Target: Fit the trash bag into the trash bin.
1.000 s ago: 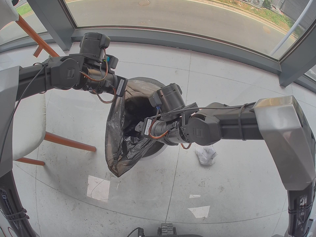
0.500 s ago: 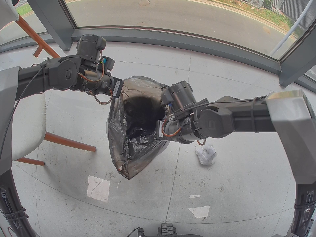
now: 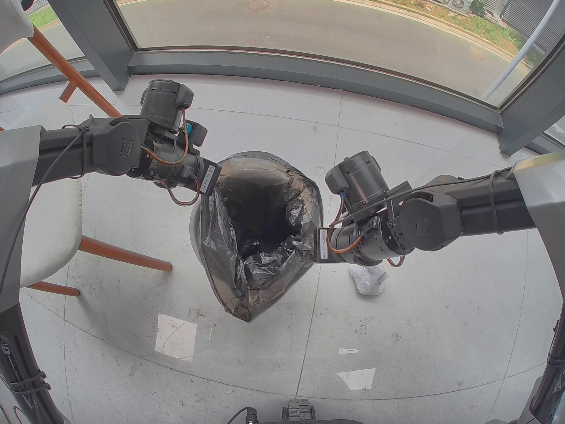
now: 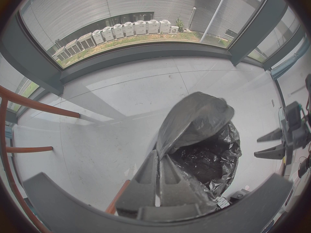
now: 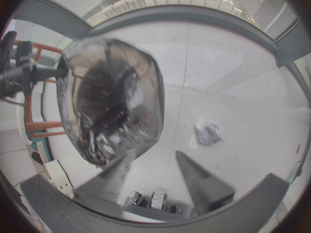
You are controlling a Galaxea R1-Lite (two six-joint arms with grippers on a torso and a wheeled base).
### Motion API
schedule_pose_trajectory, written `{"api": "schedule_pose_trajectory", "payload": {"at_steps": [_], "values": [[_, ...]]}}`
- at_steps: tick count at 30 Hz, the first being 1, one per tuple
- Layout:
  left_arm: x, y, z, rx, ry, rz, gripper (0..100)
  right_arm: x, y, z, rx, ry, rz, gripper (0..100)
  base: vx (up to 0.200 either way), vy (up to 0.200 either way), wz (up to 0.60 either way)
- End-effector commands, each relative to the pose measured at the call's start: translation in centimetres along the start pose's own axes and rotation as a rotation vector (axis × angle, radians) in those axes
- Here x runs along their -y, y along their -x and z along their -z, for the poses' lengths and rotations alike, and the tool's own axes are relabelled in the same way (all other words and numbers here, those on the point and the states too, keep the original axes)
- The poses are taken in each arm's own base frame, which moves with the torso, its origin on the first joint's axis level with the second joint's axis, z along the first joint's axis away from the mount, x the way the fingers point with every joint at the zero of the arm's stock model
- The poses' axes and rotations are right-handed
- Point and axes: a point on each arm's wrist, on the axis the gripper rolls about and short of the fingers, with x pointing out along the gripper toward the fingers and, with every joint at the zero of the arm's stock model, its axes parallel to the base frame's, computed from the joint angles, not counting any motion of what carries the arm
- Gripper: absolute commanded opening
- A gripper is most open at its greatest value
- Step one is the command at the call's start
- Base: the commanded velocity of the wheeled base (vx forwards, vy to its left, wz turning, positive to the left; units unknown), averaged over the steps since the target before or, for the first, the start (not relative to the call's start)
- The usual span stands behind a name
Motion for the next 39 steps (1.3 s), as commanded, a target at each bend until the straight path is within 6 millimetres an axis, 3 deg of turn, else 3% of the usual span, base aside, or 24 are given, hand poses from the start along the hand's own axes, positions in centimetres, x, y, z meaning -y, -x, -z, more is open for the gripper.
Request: {"api": "schedule_pose_trajectory", "payload": {"at_steps": [1, 6, 12, 16, 17, 25, 26, 28, 33, 38, 39], "values": [[-1.4, 0.4, 0.0, 0.003, -0.016, -0.028, 0, 0.0, 1.1, -0.7, 0.042, -0.009, -0.021, 100, 0.0, 0.0, 0.0], [-3.6, 0.9, 0.5, -0.007, -0.054, -0.071, 0, 0.0, 1.3, -0.8, 0.048, -0.012, -0.023, 100, 0.0, 0.0, 0.0], [-4.3, 0.6, 0.7, -0.004, -0.045, -0.092, 0, -0.1, 1.4, -0.8, 0.052, -0.013, -0.026, 100, 0.0, 0.0, 0.0], [-4.4, -0.6, 1.0, 0.003, -0.034, -0.097, 0, -0.3, 2.4, -1.4, 0.079, -0.018, -0.043, 100, 0.0, 0.0, 0.0], [-4.4, -0.6, 1.0, 0.001, -0.04, -0.097, 100, -0.2, 2.6, -1.6, 0.084, -0.022, -0.045, 100, 0.0, 0.0, 0.0], [-4.5, -0.2, 0.2, 0.073, -0.018, -0.111, 100, 1.2, 6.1, -3.0, 0.15, -0.066, -0.058, 100, 0.0, 0.0, 0.0], [-4.6, 0.2, 0.1, 0.087, -0.009, -0.115, 100, 1.7, 7.3, -3.3, 0.17, -0.095, -0.06, 100, 0.0, 0.0, 0.0], [-4.7, 2.4, -0.5, 0.121, 0.017, -0.121, 100, 2.7, 9.6, -3.8, 0.208, -0.144, -0.069, 100, 0.0, 0.0, 0.0], [-4.6, 11.0, -1.4, 0.249, 0.16, -0.109, 100, 7.4, 16.9, -4.0, 0.33, -0.298, -0.066, 100, 0.0, 0.0, 0.0], [-3.6, 18.4, 1.6, 0.312, 0.216, -0.126, 100, 13.0, 22.7, -0.8, 0.42, -0.346, 0.032, 100, 0.0, 0.0, 0.0], [-3.5, 19.1, 2.2, 0.319, 0.22, -0.133, 100, 13.6, 23.3, -0.1, 0.43, -0.342, 0.049, 100, 0.0, 0.0, 0.0]]}}
